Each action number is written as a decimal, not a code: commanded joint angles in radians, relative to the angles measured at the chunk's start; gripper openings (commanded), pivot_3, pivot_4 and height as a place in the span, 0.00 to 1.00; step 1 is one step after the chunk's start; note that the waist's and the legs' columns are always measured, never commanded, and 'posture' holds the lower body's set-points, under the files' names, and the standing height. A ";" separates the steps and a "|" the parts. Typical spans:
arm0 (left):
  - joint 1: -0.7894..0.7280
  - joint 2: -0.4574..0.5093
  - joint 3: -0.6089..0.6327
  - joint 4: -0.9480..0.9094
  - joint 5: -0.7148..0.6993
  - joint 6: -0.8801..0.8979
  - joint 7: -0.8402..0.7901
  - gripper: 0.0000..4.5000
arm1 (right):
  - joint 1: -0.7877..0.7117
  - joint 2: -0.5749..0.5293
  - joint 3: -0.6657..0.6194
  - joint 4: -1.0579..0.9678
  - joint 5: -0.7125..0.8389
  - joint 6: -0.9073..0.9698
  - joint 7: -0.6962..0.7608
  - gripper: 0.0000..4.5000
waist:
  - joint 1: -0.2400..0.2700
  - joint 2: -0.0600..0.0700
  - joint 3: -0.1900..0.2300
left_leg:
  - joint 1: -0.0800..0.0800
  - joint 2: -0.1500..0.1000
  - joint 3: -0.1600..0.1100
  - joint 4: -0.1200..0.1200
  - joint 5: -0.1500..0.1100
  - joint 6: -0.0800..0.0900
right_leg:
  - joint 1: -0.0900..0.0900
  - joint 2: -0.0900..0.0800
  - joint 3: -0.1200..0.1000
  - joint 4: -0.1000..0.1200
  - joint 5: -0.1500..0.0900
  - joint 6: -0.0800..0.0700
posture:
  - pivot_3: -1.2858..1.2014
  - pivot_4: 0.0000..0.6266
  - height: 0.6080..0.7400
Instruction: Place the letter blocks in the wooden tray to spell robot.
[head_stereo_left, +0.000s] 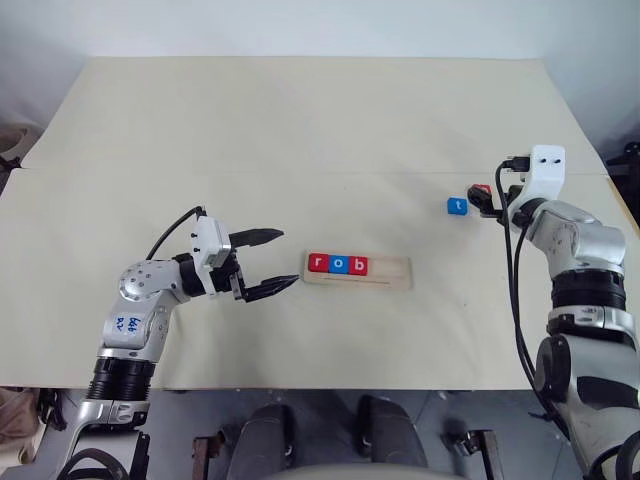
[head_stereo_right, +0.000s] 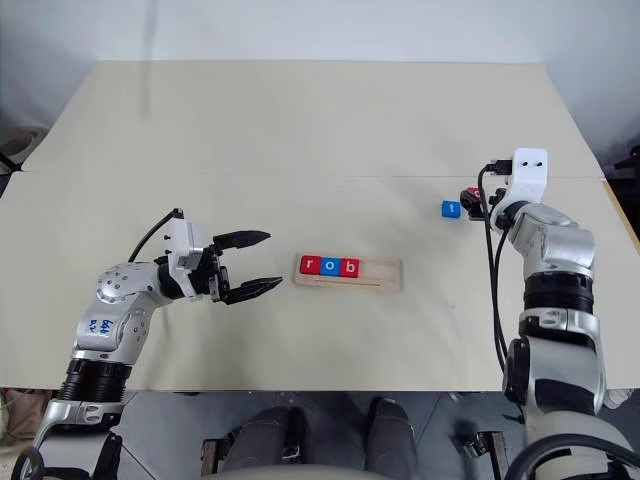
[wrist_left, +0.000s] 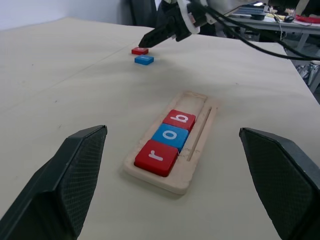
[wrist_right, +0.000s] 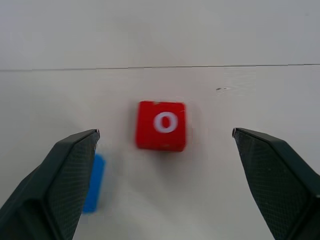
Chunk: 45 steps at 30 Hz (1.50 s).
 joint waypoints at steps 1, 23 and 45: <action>-0.002 -0.001 0.009 -0.038 -0.008 -0.004 0.007 1.00 | -0.077 0.008 0.000 0.132 -0.034 -0.115 -0.036 0.99 | -0.002 0.000 0.000 | 0.000 0.000 0.000 0.000 0.000 0.000 | 0.000 0.000 0.000 0.000 0.000 0.000 | 0.52 0.24 1.00; 0.017 0.011 0.023 -0.069 -0.014 0.008 0.032 1.00 | -0.169 0.055 0.022 0.374 -0.075 -0.246 -0.030 0.42 | -0.003 0.000 0.000 | 0.000 0.000 0.000 0.000 0.000 0.000 | 0.000 0.000 0.000 0.000 0.000 0.000 | 0.52 0.24 1.00; -0.017 0.012 0.002 -0.009 -0.033 0.024 -0.079 1.00 | 0.712 0.245 -0.198 -1.360 0.275 0.673 -0.150 0.42 | 0.004 0.001 0.000 | 0.000 0.001 -0.001 -0.001 0.000 0.000 | -0.001 0.001 0.002 0.001 0.000 0.000 | 0.52 0.24 1.00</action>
